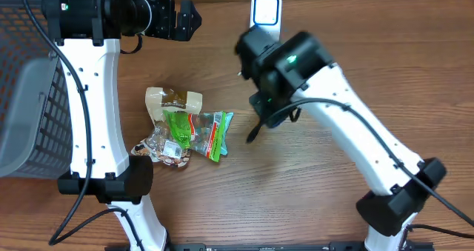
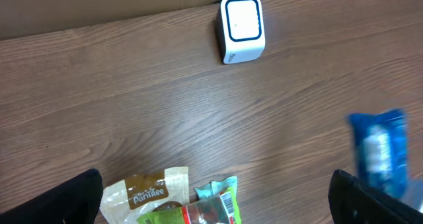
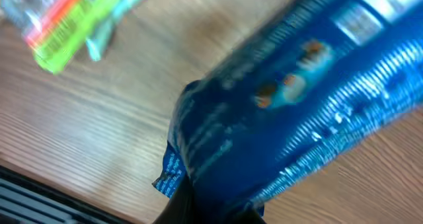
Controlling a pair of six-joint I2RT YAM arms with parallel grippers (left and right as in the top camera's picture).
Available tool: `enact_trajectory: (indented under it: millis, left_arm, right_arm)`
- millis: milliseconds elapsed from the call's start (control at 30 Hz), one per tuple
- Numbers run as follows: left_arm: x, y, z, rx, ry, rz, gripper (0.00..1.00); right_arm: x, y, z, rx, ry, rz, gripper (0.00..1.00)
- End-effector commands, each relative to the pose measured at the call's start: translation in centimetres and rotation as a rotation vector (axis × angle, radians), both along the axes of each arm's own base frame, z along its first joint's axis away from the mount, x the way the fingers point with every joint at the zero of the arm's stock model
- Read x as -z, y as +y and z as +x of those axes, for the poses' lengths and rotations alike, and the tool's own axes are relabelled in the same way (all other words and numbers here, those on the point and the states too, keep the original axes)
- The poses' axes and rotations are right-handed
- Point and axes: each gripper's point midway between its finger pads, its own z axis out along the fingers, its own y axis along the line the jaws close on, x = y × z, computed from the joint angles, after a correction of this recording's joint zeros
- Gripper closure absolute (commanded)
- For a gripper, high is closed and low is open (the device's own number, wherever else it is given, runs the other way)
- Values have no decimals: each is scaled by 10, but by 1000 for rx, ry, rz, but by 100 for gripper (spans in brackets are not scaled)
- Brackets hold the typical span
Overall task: Scan the item barcode
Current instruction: 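Turn the blue packet's barcode toward the scanner face with the right gripper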
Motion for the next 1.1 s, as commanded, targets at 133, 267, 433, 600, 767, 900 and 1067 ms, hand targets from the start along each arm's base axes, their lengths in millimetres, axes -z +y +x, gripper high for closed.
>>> enact_trajectory:
  millis: [133, 267, 433, 600, 767, 900, 1067]
  left_arm:
    - [3, -3, 3, 0, 6, -2, 0]
    - [3, -3, 3, 0, 6, -2, 0]
    - [3, -3, 3, 0, 6, -2, 0]
    - [3, -3, 3, 0, 6, -2, 0]
    - [3, -3, 3, 0, 6, -1, 0]
    - [3, -3, 3, 0, 6, -2, 0]
    - [3, -3, 3, 0, 6, -2, 0]
  right_arm:
    - [22, -35, 7, 31, 9, -151, 96]
    - [21, -53, 19, 92, 11, -148, 96]
    - [20, -64, 31, 121, -5, -135, 96]
    - [-8, -44, 54, 68, -135, -49, 96]
    - [-92, 7, 62, -129, -374, 133, 96]
    - [-128, 34, 31, -293, -438, 175, 96]
    - [-128, 51, -4, -422, -412, 149, 96]
